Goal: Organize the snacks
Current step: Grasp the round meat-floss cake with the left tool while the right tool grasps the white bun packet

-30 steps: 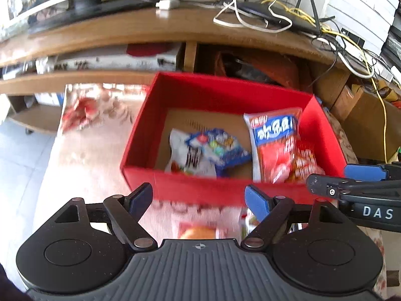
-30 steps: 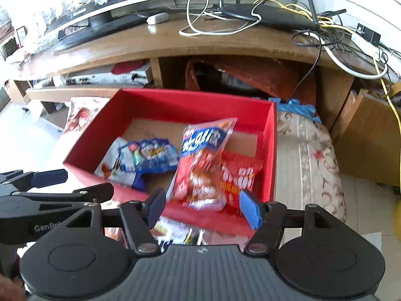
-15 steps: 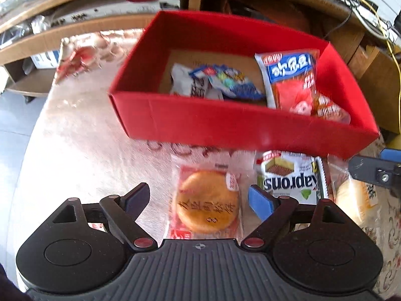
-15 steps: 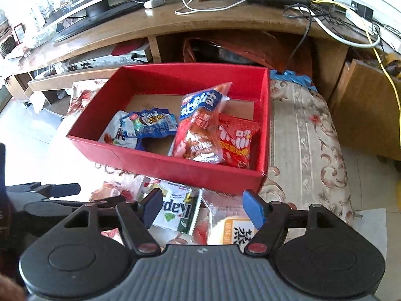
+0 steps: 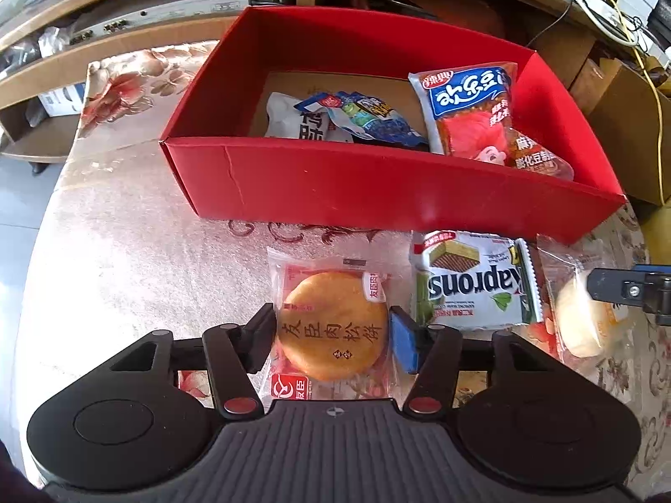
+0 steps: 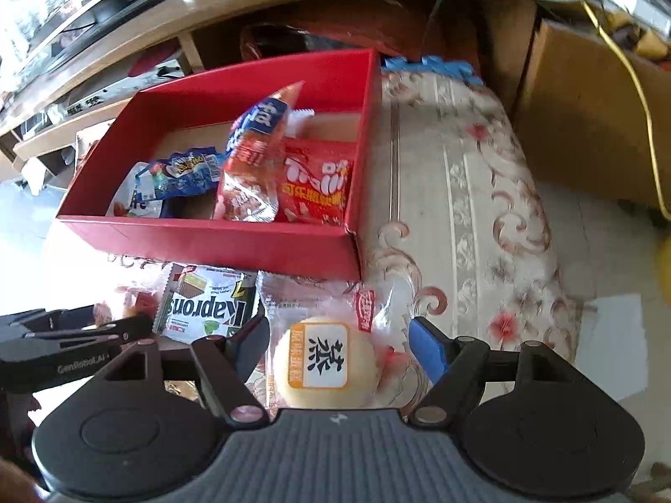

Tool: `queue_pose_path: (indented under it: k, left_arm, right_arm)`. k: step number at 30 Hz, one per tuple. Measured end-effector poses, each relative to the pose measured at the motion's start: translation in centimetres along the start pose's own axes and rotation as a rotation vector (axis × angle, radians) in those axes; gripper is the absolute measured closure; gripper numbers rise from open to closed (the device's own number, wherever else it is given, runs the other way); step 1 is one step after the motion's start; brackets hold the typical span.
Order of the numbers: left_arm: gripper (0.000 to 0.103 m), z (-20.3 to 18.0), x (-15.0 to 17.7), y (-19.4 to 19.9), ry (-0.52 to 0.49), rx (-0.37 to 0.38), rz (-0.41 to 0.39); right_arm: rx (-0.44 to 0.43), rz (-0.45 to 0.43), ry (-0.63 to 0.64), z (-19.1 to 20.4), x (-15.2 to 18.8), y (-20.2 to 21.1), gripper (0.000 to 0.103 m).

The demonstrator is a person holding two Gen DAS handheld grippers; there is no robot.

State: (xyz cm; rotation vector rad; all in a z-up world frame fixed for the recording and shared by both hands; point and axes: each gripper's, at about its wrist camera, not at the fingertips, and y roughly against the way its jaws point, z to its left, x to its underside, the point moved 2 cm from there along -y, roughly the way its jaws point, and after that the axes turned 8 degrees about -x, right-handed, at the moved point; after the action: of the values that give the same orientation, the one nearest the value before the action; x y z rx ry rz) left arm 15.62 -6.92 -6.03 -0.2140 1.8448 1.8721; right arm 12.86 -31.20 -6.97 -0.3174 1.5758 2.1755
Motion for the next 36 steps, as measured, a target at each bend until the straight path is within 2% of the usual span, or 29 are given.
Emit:
queue_pose_path:
  k: [3,8,10,12,14,19,23,27,28,29,30,31,32,34,36]
  left_arm:
    - [0.04,-0.1,0.2,0.1,-0.006,0.011,0.001]
    - [0.039,0.1,0.2,0.0,-0.004,0.019,0.004]
    - [0.039,0.1,0.2,0.0,-0.003,0.02,0.003]
    - [0.037,0.0,0.2,0.0,-0.011,0.016,-0.001]
    - [0.03,0.0,0.3,-0.1,-0.014,0.009,-0.002]
    - [0.024,-0.1,0.4,-0.3,-0.031,-0.025,-0.007]
    - [0.015,0.1,0.6,-0.6,-0.038,-0.039,-0.003]
    - [0.016,-0.1,0.7,-0.5,-0.054,-0.057,-0.007]
    - [0.02,-0.1,0.7,-0.4,-0.054,-0.057,-0.01]
    - [0.03,-0.1,0.7,-0.3,-0.058,-0.055,-0.016]
    - [0.035,-0.2,0.7,0.0,-0.061,-0.045,-0.02]
    - [0.039,-0.3,0.8,0.3,-0.062,-0.04,-0.022]
    - [0.039,-0.3,1.0,0.5,-0.063,-0.034,-0.022]
    - [0.04,-0.4,1.5,0.7,-0.07,-0.03,-0.022]
    - [0.04,-0.5,2.0,1.1,-0.075,-0.022,-0.021]
  right_arm:
    - [-0.026,0.026,-0.006,0.0,0.1,-0.8,0.027]
    - [-0.005,0.092,0.016,0.1,0.5,-2.9,0.024]
    - [0.005,0.101,0.041,0.5,0.6,-3.7,0.017]
    - [0.023,0.102,0.062,1.0,0.7,-4.0,0.016]
    - [0.038,0.101,0.077,1.3,0.8,-4.2,0.013]
    - [0.029,0.116,0.116,1.8,1.2,-4.8,0.0]
    - [0.096,0.137,0.189,3.2,1.6,-5.6,0.0]
    - [0.087,0.117,0.155,2.9,1.5,-5.4,0.0]
    - [0.095,0.113,0.165,3.0,1.7,-5.4,0.0]
    - [0.099,0.106,0.161,3.1,1.9,-5.3,0.003]
    - [0.099,0.102,0.157,3.1,2.0,-5.1,0.005]
    - [0.1,0.099,0.161,3.3,2.1,-4.8,0.014]
    - [0.097,0.096,0.165,3.5,2.3,-4.5,0.027]
    - [0.099,0.085,0.173,3.8,2.7,-3.6,0.044]
    - [0.096,0.082,0.167,4.0,3.4,-3.1,0.046]
